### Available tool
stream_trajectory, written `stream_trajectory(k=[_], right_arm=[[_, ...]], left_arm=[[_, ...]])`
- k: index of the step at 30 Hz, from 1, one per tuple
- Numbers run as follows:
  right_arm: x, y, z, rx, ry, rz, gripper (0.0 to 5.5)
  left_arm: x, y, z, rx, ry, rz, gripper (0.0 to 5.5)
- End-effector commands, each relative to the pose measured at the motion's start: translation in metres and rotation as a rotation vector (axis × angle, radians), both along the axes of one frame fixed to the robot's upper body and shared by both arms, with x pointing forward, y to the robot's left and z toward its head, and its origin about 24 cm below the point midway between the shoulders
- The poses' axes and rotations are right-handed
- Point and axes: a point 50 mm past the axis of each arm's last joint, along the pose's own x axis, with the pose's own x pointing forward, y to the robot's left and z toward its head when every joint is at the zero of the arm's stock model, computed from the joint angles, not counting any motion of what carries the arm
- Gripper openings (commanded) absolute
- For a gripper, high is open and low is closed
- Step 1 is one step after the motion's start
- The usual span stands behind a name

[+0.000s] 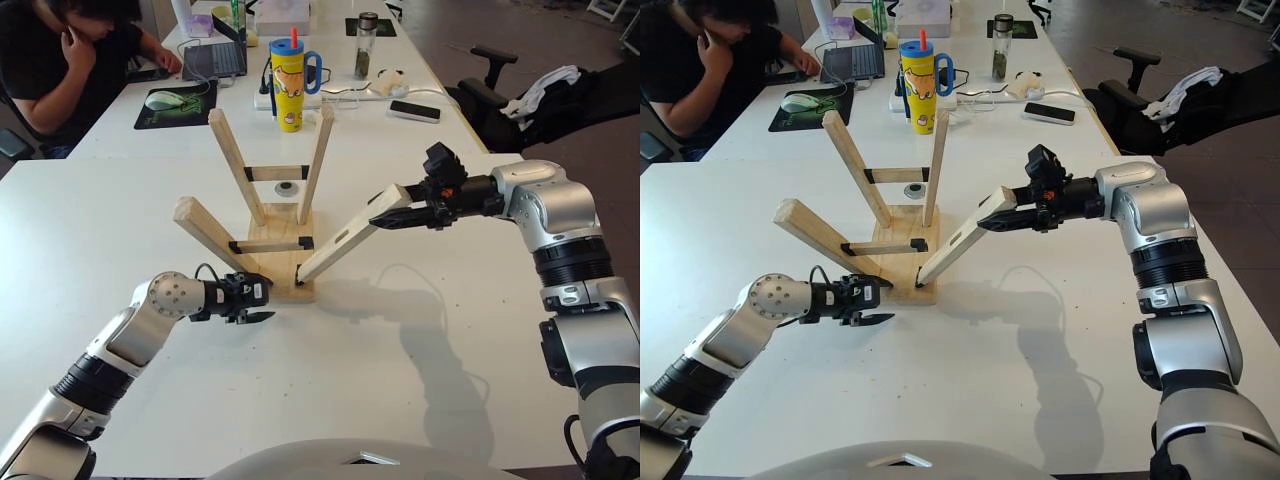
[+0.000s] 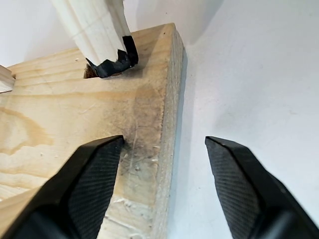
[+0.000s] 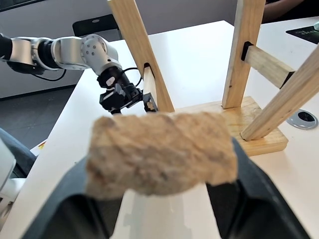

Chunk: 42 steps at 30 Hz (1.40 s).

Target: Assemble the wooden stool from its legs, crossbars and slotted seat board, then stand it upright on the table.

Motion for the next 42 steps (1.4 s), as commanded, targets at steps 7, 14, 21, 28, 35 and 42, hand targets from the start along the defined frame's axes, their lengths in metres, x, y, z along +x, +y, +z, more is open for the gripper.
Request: stream_trajectory(k=[7,14,21,28,35,42], right_arm=[[-0.014,0.026,0.005,-0.196,-0.051,0.105,2.09],[-0.025,0.053,0.002,-0.267,-0.059,0.101,2.07],[-0.031,0.072,0.004,-0.281,-0.077,0.097,2.06],[-0.044,0.083,-0.009,-0.304,-0.041,0.143,2.06],[-0.038,0.092,-0.036,-0.275,0.084,0.123,2.06],[-0.026,0.094,-0.054,-0.315,0.117,0.166,2.06]], left_arm=[[-0.039,-0.009,-0.050,0.039,0.252,0.007,3.03],[-0.041,-0.012,-0.052,0.027,0.253,0.027,3.03],[-0.042,-0.017,-0.054,0.014,0.258,0.033,3.03],[-0.043,-0.021,-0.058,0.004,0.262,0.044,3.03],[-0.044,-0.022,-0.061,-0.005,0.266,0.053,3.03],[-0.043,-0.024,-0.062,-0.010,0.268,0.053,3.03]])
